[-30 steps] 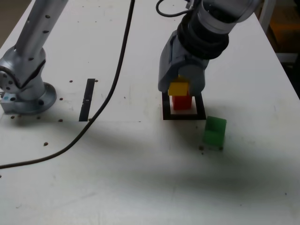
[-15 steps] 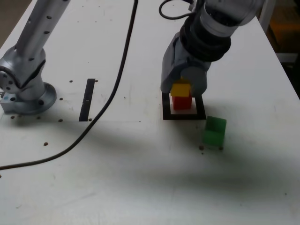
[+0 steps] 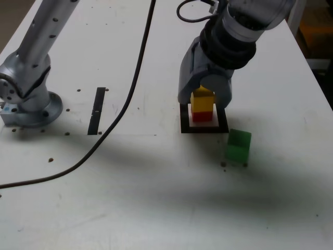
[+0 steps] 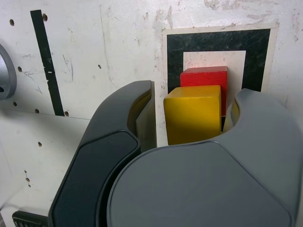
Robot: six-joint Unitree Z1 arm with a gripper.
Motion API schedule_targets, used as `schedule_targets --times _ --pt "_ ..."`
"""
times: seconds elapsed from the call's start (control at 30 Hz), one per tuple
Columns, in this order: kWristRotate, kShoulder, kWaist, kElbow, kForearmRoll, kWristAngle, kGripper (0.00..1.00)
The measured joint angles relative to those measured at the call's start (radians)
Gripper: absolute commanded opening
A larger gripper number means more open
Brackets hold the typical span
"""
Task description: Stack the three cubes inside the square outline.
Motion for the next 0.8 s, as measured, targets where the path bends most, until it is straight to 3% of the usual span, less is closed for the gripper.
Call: schedule_targets --times 0.1,0.27,0.47,0.5,0.67,0.8 --pt "0.002 0.000 0.000 -0.008 0.005 0.009 0.98" --pt "-0.008 -0.011 0.000 -0.015 0.011 0.023 1.00" --pt "-0.001 -0.080 -0.045 0.007 0.047 -0.015 1.00" --pt "0.002 -0.088 -0.056 0.011 0.050 -0.010 1.00" --pt "0.070 -0.179 -0.130 0.040 0.052 0.087 1.00" --pt "0.109 -0.190 -0.144 0.042 0.054 0.078 0.99"
